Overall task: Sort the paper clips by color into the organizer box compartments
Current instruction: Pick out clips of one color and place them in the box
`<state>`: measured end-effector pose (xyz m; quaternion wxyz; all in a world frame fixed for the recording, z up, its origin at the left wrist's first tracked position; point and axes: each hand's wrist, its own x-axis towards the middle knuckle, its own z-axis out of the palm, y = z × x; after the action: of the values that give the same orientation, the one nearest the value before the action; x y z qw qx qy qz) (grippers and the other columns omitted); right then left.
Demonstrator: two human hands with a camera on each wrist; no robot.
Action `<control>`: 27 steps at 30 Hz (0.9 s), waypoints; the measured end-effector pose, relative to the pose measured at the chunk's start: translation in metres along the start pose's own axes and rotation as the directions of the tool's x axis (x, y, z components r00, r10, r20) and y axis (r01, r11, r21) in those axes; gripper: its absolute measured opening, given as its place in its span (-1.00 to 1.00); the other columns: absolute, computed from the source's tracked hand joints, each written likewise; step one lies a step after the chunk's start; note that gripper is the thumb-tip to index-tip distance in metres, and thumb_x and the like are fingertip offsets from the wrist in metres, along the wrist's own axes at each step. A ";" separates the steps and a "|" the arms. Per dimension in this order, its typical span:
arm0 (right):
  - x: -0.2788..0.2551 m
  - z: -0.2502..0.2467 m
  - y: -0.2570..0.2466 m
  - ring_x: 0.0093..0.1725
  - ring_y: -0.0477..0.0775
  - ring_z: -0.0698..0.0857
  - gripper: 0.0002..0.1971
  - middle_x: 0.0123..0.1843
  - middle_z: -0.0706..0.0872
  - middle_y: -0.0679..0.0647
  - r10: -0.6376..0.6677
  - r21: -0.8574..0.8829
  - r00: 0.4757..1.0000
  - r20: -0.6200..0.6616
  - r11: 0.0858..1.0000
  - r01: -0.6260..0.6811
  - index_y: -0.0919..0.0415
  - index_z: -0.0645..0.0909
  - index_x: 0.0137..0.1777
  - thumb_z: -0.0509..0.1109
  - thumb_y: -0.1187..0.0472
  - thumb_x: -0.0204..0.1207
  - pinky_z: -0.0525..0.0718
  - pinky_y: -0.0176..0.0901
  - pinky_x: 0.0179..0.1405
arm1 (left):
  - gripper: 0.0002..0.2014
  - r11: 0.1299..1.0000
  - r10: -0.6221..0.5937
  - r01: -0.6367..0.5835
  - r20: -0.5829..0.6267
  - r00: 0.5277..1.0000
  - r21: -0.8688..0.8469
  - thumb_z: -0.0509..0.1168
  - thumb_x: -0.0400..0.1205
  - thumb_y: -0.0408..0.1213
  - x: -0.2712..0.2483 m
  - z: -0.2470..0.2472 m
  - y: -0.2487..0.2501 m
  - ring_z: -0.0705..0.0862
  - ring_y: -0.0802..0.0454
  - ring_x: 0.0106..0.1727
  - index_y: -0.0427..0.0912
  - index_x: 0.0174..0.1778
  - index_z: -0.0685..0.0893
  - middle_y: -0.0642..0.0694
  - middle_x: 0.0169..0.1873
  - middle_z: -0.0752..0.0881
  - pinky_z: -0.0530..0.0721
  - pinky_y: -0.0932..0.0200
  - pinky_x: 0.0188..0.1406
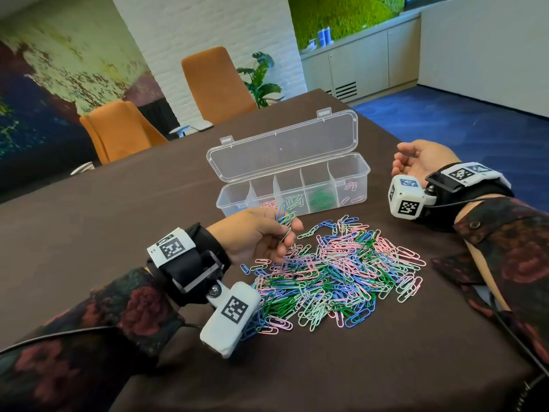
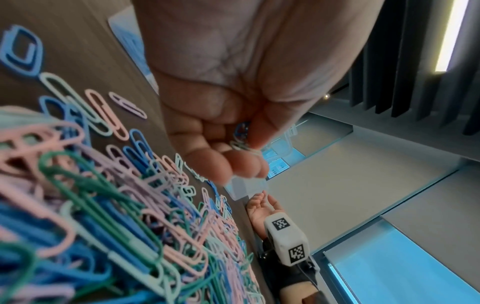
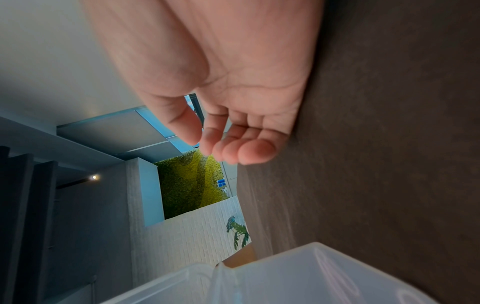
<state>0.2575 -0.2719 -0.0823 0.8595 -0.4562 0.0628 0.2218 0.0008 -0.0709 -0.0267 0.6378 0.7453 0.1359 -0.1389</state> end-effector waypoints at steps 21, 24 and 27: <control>0.000 0.001 -0.001 -0.37 -0.03 0.51 -0.86 -0.24 0.54 0.07 -0.007 0.003 1.000 -0.006 1.000 0.007 0.21 0.58 -0.12 0.20 0.25 0.58 0.56 -0.26 -0.45 | -0.59 0.929 -0.084 0.133 0.152 0.985 -0.345 0.08 0.43 -0.50 0.006 0.014 0.006 0.80 -0.21 -0.08 -0.36 0.17 0.61 -0.36 0.00 0.75 0.79 0.05 -0.13; -0.001 0.001 0.000 -0.36 -0.03 0.51 -0.87 -0.25 0.53 0.07 -0.009 0.004 1.000 -0.009 1.000 0.009 0.22 0.58 -0.12 0.20 0.26 0.59 0.55 -0.25 -0.42 | -0.59 0.930 -0.073 0.124 0.156 0.985 -0.347 0.06 0.44 -0.47 0.007 0.017 0.006 0.79 -0.21 -0.07 -0.36 0.18 0.59 -0.34 -0.01 0.76 0.79 0.05 -0.12; -0.001 0.001 0.000 -0.37 -0.03 0.52 -0.88 -0.24 0.54 0.07 -0.009 0.004 1.000 -0.015 1.000 0.009 0.22 0.58 -0.11 0.21 0.26 0.58 0.56 -0.26 -0.47 | -0.60 0.935 -0.057 0.109 0.160 0.985 -0.337 0.08 0.44 -0.46 0.007 0.019 0.004 0.80 -0.19 -0.09 -0.36 0.18 0.60 -0.32 -0.03 0.77 0.79 0.06 -0.10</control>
<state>0.2569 -0.2713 -0.0813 0.8610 -0.4564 0.0676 0.2141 0.0084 -0.0905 -0.0287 0.7601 0.6035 0.1419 -0.1947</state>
